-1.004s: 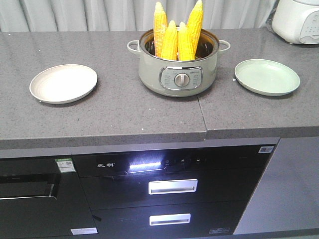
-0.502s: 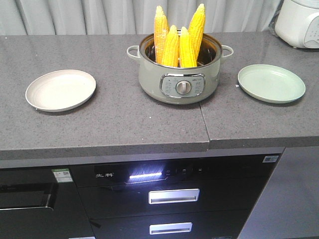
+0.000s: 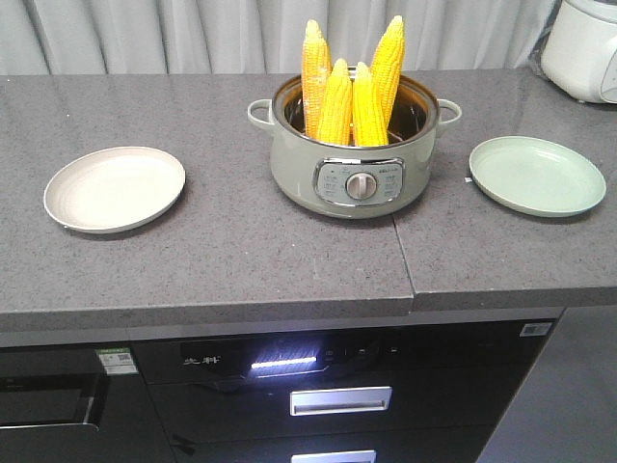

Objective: Distribute corn equally
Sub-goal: 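Drive up to the counter edge and stop facing the pot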

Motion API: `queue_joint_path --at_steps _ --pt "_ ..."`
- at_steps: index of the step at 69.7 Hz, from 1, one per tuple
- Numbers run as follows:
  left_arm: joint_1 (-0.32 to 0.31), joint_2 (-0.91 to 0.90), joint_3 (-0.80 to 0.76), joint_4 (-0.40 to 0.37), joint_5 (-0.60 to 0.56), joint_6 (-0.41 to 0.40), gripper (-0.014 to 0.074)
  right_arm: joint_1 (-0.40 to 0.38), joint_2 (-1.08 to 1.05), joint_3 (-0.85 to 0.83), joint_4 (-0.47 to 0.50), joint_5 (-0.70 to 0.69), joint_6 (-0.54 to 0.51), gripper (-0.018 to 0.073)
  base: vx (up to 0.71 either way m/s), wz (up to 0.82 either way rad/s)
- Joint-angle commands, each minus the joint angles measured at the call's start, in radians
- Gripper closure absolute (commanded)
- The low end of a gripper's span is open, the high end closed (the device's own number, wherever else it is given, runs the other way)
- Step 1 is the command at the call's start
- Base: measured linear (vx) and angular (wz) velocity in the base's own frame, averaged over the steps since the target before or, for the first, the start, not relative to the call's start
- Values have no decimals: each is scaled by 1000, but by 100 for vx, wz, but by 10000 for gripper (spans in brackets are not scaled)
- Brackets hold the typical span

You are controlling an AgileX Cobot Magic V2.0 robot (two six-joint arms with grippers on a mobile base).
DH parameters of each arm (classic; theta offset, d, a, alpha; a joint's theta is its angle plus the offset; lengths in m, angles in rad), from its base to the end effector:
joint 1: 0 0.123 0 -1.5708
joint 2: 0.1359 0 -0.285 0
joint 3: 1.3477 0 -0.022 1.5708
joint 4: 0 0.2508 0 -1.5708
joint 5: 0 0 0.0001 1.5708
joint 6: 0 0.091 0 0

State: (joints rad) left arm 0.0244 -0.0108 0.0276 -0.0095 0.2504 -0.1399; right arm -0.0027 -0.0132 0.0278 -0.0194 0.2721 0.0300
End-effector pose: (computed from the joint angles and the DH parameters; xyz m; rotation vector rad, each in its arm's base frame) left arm 0.0554 0.0011 0.1818 -0.1501 1.7453 -0.0931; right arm 0.0549 -0.0006 0.1799 0.0162 1.7702 0.0016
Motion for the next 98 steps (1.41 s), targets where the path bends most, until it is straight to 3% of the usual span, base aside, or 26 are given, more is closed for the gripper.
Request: queue_joint_path --at_steps 1,98 --pt "-7 -15 0 -5 -78 -4 605 -6 -8 6 -9 -72 0 571 7 1" --pt "-7 -15 0 -5 -78 -4 605 -6 -8 6 -9 -72 0 571 4 0"
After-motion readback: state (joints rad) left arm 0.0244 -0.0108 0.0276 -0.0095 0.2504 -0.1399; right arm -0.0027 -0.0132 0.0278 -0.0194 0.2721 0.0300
